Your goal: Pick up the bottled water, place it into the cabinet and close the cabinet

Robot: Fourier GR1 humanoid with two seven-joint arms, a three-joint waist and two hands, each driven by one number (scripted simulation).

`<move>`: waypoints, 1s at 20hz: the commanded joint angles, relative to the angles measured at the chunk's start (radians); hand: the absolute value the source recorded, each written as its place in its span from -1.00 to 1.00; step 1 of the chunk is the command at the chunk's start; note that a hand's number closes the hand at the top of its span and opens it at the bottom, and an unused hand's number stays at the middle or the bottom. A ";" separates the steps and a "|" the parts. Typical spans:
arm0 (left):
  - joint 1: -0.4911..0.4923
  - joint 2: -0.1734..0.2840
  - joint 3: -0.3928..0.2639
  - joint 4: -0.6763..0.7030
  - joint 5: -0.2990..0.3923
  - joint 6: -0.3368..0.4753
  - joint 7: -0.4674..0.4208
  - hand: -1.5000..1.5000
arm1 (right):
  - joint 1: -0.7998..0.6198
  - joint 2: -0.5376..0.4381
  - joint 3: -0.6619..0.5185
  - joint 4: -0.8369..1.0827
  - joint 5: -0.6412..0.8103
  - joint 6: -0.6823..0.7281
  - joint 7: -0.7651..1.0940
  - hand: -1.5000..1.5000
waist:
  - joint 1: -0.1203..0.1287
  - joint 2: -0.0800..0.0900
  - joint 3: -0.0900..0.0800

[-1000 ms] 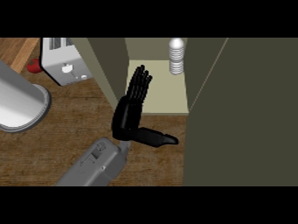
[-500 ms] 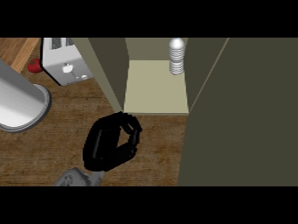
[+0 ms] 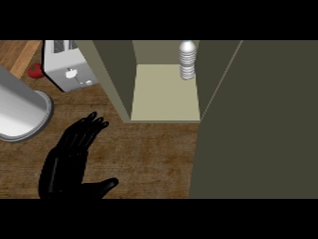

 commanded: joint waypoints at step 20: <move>0.311 0.229 0.232 -0.151 0.220 -0.257 -0.027 -1.00 | -0.183 -0.018 0.447 -0.088 0.091 -0.074 0.239 1.00 | 0.071 0.011 -0.012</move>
